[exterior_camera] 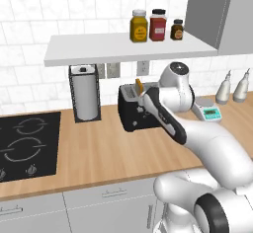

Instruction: Start the toaster. Once the lever pops up, take the bread to the plate on the dining counter.

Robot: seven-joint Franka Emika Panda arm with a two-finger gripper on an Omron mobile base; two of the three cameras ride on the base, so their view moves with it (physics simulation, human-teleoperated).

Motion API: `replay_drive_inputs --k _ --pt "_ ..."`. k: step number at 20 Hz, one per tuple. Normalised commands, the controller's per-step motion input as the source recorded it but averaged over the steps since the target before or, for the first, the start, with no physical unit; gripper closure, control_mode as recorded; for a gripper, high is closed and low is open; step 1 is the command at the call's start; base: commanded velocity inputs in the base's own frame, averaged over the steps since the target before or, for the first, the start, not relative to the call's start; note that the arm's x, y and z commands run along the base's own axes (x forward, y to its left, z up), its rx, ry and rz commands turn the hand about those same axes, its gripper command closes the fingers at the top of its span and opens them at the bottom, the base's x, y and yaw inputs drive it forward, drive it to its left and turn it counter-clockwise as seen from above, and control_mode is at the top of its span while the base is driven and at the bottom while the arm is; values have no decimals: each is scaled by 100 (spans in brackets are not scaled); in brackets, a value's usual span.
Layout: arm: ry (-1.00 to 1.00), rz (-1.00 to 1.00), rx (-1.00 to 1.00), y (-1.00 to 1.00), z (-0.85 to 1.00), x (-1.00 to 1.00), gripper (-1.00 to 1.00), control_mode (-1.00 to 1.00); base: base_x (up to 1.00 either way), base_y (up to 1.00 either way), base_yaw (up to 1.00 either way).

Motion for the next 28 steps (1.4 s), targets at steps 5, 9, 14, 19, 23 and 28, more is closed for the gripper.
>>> replay_drive_inputs --k 5,9,14,19,23,28 --pt "0 0 0 0 -22 32 -100 -100 0 0 0" --pt "0 0 0 0 -18 34 -100 -100 0 0 0" --pt "0 0 0 0 -15 35 -100 -100 0 0 0" --pt "0 0 0 0 -12 33 -100 -100 0 0 0" --pt "0 0 0 0 -10 25 -100 -100 0 0 0" --pt "0 0 0 0 -7 4 -100 -100 0 0 0"
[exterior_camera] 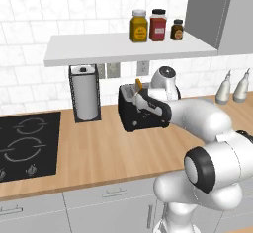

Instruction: Start the toaster. Once the lever pops up, take the bread to the plate on the dining counter.

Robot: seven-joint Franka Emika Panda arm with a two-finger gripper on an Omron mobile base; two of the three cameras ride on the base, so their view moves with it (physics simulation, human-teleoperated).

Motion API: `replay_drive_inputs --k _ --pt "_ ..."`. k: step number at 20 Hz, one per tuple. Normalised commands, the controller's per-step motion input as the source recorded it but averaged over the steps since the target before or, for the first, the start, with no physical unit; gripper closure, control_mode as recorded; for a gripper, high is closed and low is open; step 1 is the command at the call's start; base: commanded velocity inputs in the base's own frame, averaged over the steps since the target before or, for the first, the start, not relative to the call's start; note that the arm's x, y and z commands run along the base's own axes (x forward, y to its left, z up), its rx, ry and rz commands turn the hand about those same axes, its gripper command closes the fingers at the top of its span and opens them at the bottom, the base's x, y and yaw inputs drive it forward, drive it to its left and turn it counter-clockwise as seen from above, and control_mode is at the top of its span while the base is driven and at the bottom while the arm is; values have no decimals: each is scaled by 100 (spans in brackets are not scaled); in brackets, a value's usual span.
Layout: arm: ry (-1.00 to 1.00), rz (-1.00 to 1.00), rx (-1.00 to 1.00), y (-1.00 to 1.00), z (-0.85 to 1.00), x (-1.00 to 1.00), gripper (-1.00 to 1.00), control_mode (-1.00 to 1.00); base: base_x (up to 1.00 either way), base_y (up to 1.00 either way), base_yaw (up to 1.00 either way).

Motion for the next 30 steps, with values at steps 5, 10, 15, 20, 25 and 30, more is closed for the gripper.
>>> replay_drive_inputs --k 5,10,15,20,25,30 --pt "0 0 0 0 -7 0 -100 -100 0 0 0" --pt "0 0 0 0 -17 2 -100 -100 0 0 0" --pt "0 0 0 0 0 17 -100 -100 0 0 0" --pt "0 0 0 -1 -1 23 -100 -100 0 0 0" --pt "0 0 0 0 -21 4 -100 -100 0 0 0" --pt "0 0 0 0 -15 1 -100 -100 0 0 0"
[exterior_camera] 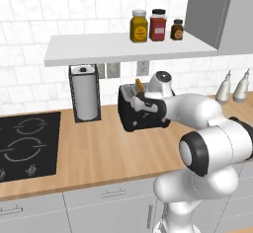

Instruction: Start the toaster. Once the lever pops up, take the bread to the plate on the dining counter.

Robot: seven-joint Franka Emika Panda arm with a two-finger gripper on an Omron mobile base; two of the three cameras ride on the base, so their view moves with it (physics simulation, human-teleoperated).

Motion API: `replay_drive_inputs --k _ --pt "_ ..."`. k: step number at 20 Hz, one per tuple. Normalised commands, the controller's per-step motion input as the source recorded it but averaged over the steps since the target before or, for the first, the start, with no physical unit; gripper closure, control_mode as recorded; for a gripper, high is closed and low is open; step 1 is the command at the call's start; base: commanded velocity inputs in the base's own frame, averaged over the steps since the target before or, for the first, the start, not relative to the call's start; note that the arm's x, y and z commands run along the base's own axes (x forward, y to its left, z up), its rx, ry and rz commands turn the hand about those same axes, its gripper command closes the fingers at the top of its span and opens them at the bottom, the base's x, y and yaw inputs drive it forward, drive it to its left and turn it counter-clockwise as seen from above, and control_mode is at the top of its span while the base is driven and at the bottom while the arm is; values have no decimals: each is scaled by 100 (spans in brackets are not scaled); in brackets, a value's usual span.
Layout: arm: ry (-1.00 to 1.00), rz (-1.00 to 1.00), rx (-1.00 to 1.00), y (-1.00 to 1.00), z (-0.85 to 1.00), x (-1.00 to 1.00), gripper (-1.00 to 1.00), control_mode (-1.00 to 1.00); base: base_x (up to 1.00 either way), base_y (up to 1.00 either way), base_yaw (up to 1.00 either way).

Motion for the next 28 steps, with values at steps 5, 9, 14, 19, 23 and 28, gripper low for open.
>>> replay_drive_inputs --k 5,9,14,19,23,28 --pt "0 0 0 0 -17 5 -100 -100 0 0 0" --pt "0 0 0 0 -22 7 -100 -100 0 0 0" --pt "0 0 0 0 -25 8 -100 -100 0 0 0" --pt "0 0 0 0 -29 1 -100 -100 0 0 0" --pt "1 0 0 0 -34 0 -100 -100 0 0 0" --pt "3 0 0 0 -25 0 -100 -100 0 0 0"
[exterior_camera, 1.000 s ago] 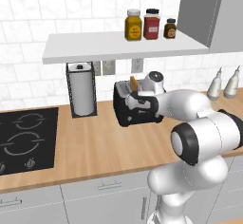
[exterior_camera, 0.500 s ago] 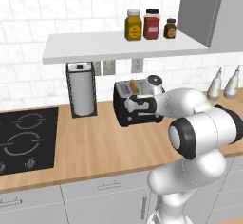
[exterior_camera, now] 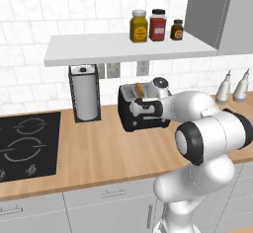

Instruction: Start the toaster. Once the lever pops up, take the bread to the plate on the dining counter.

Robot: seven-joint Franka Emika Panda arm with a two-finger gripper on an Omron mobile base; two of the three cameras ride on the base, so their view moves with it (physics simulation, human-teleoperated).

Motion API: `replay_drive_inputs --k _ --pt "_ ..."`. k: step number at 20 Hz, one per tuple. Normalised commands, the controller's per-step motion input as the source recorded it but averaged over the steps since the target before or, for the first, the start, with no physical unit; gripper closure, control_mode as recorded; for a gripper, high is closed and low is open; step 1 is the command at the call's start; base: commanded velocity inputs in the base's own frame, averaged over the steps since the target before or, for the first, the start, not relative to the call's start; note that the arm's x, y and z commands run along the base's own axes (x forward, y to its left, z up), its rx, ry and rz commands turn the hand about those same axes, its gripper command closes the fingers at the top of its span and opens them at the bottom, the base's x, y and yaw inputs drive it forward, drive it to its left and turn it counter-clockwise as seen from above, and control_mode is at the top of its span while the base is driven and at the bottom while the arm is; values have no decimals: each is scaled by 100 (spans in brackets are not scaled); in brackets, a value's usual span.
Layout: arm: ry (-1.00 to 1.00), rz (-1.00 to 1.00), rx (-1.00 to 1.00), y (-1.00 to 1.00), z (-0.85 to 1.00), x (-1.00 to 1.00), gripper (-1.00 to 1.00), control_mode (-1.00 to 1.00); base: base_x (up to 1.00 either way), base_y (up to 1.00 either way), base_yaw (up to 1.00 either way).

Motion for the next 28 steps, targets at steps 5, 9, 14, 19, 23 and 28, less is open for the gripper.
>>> replay_drive_inputs --k 5,9,14,19,23,28 --pt "1 0 0 0 -13 -5 -100 -100 0 0 0" --pt "0 0 0 0 -11 -19 -100 -100 0 0 0" --pt "0 0 0 0 -9 -15 -100 -100 0 0 0" --pt "0 0 0 0 -20 0 -100 -100 0 0 0" --pt "0 0 0 0 -37 0 -100 -100 0 0 0" --pt "0 0 0 0 -40 0 -100 -100 0 0 0"
